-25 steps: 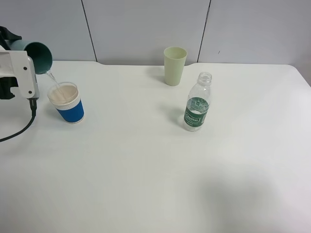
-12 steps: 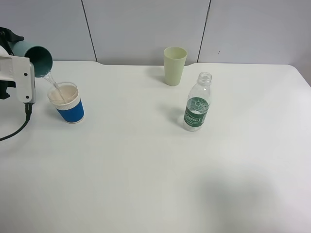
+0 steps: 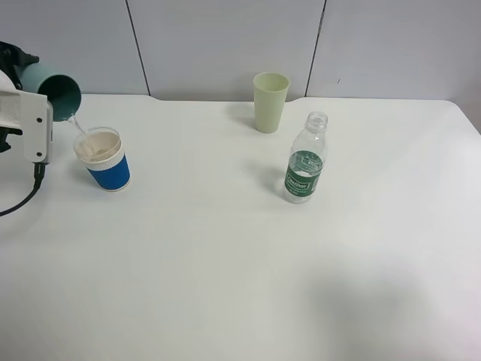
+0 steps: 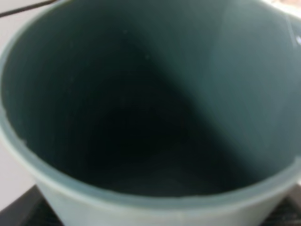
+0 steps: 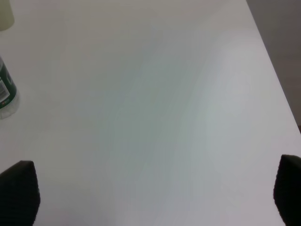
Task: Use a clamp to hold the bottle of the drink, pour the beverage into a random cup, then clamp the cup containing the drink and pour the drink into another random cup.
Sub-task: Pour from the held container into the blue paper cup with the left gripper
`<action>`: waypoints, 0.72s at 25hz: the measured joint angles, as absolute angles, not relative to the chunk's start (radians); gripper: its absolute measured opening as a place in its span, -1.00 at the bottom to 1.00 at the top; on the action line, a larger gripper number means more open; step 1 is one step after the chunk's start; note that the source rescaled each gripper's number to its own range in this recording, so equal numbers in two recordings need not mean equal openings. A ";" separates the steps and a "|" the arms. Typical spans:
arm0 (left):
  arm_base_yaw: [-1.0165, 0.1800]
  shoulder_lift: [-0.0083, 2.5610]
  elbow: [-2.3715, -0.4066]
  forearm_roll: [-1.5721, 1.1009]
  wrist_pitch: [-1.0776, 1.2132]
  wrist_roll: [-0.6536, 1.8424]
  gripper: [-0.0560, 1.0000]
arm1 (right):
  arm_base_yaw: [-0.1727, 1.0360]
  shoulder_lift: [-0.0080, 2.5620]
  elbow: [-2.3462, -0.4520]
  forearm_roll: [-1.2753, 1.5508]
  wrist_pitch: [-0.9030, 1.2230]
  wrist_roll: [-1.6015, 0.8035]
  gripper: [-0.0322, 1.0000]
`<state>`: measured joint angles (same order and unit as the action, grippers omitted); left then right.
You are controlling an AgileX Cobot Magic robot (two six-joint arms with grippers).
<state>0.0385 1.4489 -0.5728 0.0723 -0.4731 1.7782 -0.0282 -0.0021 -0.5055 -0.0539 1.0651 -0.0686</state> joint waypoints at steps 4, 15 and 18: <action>0.038 1.449 -0.555 0.072 -0.492 1.880 -0.87 | -0.028 -0.002 -0.505 -0.054 1.065 -0.069 1.00; 0.038 1.449 -0.545 0.072 -0.557 1.986 -0.87 | -0.028 -0.002 -0.505 -0.054 1.065 -0.069 1.00; 0.036 1.449 -0.545 0.072 -0.558 1.986 -0.87 | -0.028 -0.002 -0.505 -0.054 1.065 -0.069 1.00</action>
<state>0.0361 1.4489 -0.5448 0.0723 -0.5576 1.9864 -0.0282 -0.0021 -0.5055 -0.0539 1.0651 -0.0686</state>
